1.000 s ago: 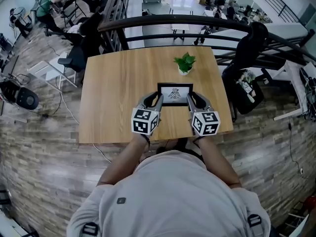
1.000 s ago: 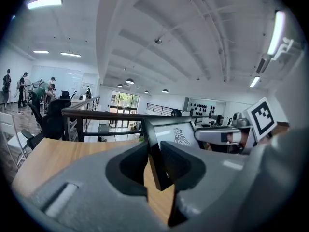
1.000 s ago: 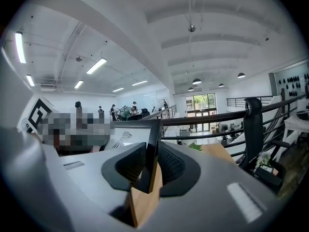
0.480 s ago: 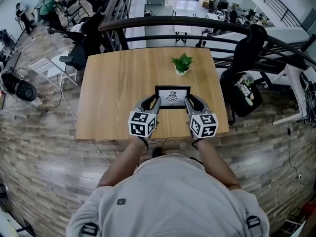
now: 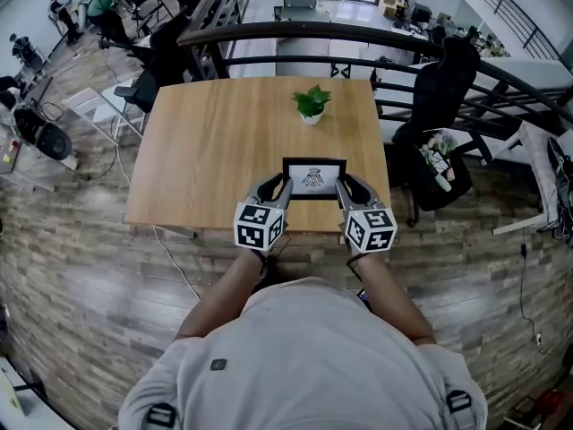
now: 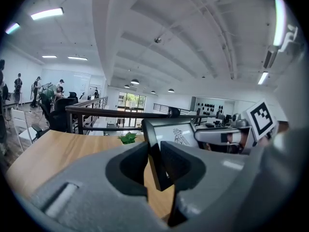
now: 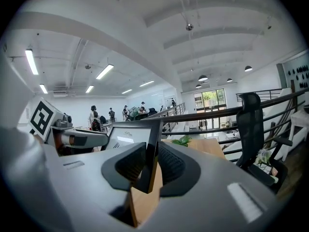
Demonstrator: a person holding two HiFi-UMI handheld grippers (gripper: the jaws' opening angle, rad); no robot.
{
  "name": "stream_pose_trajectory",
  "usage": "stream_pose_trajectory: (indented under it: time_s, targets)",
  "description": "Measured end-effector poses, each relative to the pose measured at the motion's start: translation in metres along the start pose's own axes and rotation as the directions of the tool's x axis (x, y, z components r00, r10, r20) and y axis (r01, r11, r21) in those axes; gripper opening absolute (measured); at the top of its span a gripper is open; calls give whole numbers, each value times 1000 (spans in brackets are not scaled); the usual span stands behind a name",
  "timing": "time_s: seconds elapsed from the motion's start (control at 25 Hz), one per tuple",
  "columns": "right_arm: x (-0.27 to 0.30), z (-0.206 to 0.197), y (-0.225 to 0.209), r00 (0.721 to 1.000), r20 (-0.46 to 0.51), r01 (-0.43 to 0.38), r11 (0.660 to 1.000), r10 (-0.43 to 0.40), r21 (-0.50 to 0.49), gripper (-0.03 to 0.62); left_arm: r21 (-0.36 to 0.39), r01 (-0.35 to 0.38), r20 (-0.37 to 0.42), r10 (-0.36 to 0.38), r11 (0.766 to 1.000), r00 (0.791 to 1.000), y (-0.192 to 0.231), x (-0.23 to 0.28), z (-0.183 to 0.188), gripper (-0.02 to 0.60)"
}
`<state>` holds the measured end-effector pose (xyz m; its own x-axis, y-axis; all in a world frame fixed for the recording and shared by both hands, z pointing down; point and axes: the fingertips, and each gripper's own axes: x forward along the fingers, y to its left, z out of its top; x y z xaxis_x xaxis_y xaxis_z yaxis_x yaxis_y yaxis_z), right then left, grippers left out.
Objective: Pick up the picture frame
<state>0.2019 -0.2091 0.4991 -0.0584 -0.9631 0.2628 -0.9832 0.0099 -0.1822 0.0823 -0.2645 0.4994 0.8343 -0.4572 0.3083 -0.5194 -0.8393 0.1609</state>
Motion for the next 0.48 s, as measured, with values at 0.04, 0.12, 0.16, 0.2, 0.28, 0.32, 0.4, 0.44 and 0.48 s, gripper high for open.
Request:
stream_pose_trajectory:
  time_s: [0.04,0.12,0.16,0.2,0.28,0.32,0.4,0.44,0.48]
  targets:
    - [-9,-2,-4,1000,1,-10,1000,10,-1,92,4,-10,3,10,1000,1000,-10,-2,-2,87]
    - [-27,-8,-11,1000,1,-28,1000,28,3,92,5,-30,8,30,1000,1000,-31,-7,-7,87]
    - [-36,-12,-14,999,0,-37,999,37,4,92,5,-39,10,39,999,999,-42,-10,-11,87]
    - [-46,-15,-16,999,0,-47,999,47,2,92,3,-49,11,49,999,999,-53,-14,-16,87]
    - [-64,-21,-19,997,0,-72,997,72,-7,92,-3,-72,16,72,997,997,-72,-23,-24,87]
    - [-72,-23,-19,996,-1,-86,996,86,-11,92,-8,-85,19,85,996,996,-80,-28,-27,87]
    - [-88,-26,-19,994,-4,-108,994,108,-17,92,-18,-107,24,108,994,994,-95,-37,-32,87]
    - [-96,-28,-19,993,-6,-116,993,116,-19,92,-22,-115,24,116,993,993,-103,-42,-35,87]
    - [-103,-30,-19,992,-7,-123,992,123,-20,92,-26,-120,24,121,992,992,-110,-46,-38,87]
